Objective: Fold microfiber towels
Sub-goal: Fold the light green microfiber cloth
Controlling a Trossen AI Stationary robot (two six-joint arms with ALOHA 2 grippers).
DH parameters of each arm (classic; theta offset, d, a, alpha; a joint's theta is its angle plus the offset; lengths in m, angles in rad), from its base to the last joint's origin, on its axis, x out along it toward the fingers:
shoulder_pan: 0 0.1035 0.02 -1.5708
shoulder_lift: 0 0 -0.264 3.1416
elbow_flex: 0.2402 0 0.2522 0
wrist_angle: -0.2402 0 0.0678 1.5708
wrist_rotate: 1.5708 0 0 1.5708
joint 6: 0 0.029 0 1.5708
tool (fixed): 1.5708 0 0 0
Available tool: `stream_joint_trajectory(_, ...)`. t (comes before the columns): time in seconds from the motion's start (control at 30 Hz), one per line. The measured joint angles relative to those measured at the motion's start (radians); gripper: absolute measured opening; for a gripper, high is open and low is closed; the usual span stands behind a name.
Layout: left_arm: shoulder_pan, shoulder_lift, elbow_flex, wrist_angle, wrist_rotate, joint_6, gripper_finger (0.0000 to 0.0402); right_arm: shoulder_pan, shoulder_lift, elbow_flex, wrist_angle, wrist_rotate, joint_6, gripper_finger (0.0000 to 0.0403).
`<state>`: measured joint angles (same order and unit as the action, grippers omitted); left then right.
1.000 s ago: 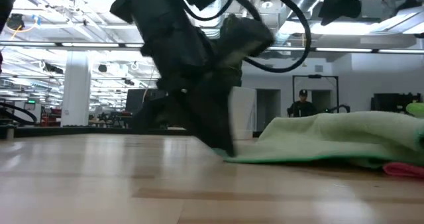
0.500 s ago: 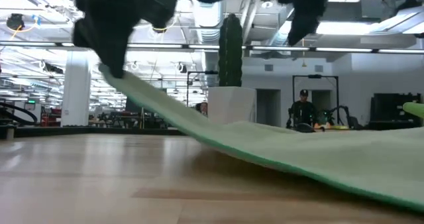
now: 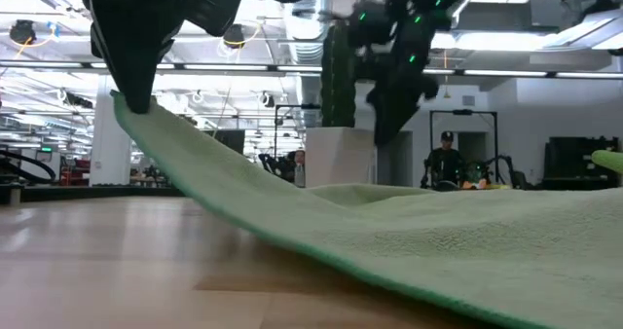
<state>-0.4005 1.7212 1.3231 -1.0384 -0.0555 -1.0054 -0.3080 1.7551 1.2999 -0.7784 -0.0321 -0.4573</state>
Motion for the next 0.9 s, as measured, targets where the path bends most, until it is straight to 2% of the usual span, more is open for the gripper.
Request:
stream_joint_trajectory(0.17,-0.001,0.0,0.0,-0.008,-0.018,0.0,0.0,0.0,0.096,0.0,0.053,0.014,-0.084,0.0173)
stream_joint_trajectory(0.47,-0.001,-0.001,0.001,-0.011,-0.028,-0.005,0.0,0.012,0.141,0.004,0.109,0.037,-0.119,0.0173)
stream_joint_trajectory(0.7,0.0,-0.001,0.001,-0.011,-0.038,-0.019,0.0,0.009,0.1,-0.002,0.104,-0.021,-0.08,0.0173)
stream_joint_trajectory(0.9,0.0,-0.001,0.001,-0.01,-0.062,-0.028,0.0,0.024,-0.013,-0.006,0.007,-0.033,-0.02,0.0173)
